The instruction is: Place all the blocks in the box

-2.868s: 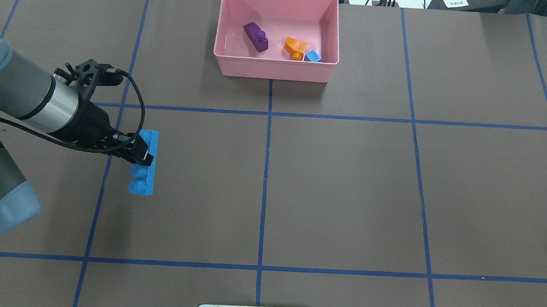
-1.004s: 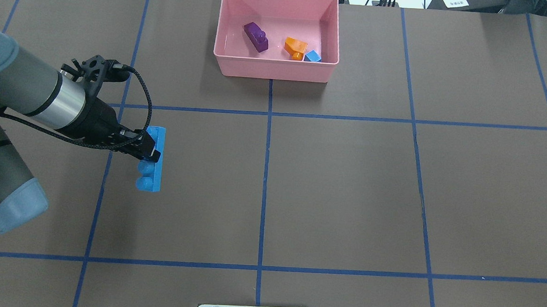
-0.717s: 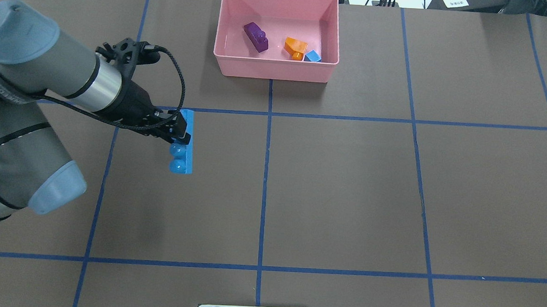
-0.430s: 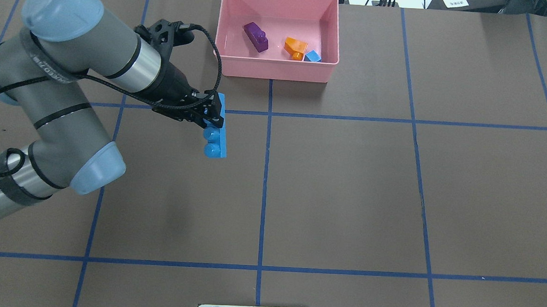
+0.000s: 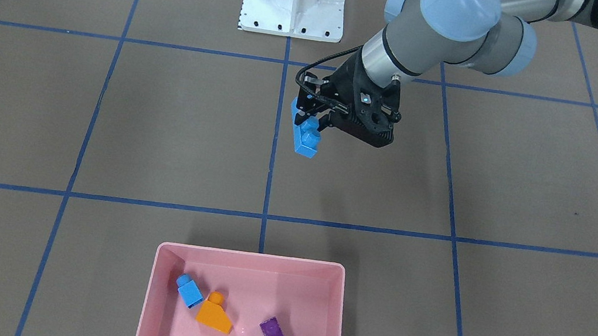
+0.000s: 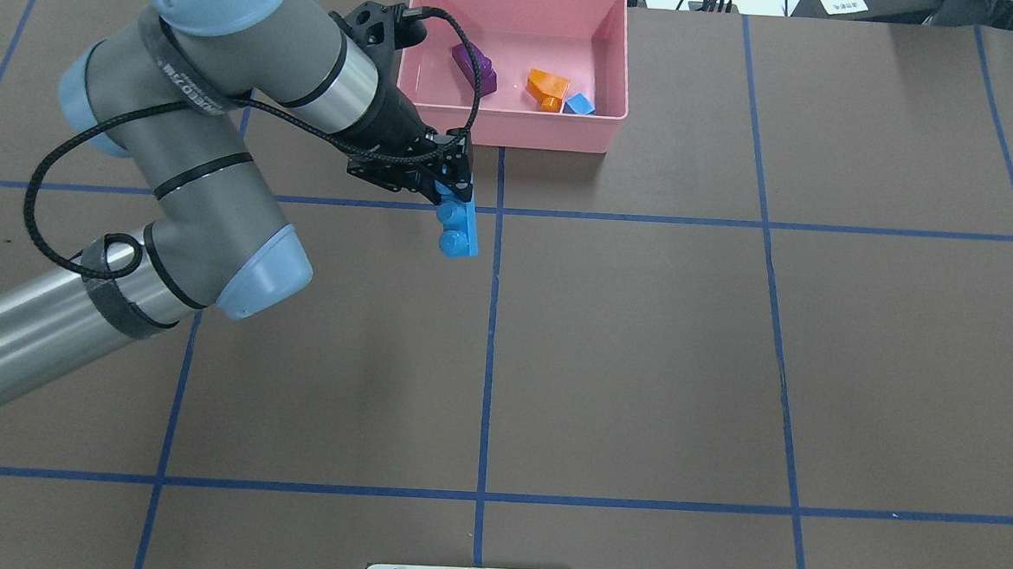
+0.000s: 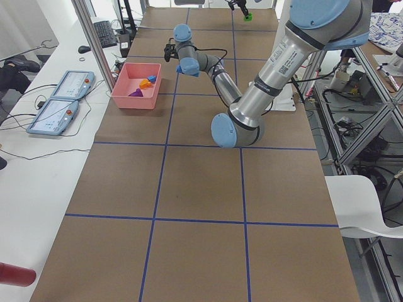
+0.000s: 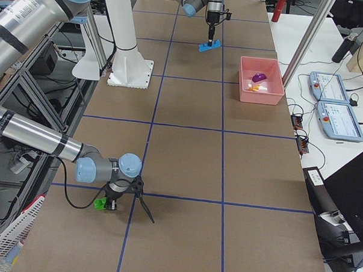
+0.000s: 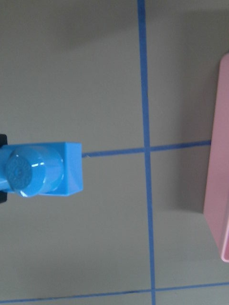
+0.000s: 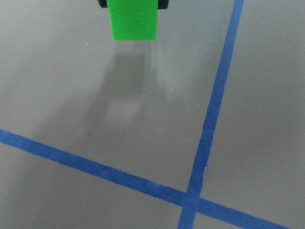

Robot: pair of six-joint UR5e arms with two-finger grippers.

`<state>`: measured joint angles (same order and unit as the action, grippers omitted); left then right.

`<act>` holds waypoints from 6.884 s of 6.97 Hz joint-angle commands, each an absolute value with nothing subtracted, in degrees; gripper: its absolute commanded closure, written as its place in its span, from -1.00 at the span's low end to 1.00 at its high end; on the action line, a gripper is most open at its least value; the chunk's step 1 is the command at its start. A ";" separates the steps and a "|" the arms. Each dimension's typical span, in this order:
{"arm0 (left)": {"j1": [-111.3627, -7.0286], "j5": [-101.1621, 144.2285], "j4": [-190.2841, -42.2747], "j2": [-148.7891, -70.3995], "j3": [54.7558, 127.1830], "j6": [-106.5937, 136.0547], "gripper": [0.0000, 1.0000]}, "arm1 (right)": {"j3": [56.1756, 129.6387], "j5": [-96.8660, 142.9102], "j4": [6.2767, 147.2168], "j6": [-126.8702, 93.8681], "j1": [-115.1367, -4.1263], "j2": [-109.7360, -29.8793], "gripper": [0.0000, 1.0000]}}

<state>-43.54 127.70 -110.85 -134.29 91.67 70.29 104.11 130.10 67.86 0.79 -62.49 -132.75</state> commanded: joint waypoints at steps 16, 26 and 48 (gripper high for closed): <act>-47.97 101.57 -137.49 -151.79 48.60 111.97 -1.00 | 115.14 130.34 101.99 12.31 -98.27 -89.79 1.00; -67.23 122.26 -104.94 -139.94 67.05 55.61 -1.00 | 92.36 121.42 95.78 -45.80 -61.66 -43.47 1.00; -82.88 132.89 -83.31 -104.88 94.65 -13.64 -1.00 | 97.56 135.94 102.65 7.11 -92.23 -79.41 -0.99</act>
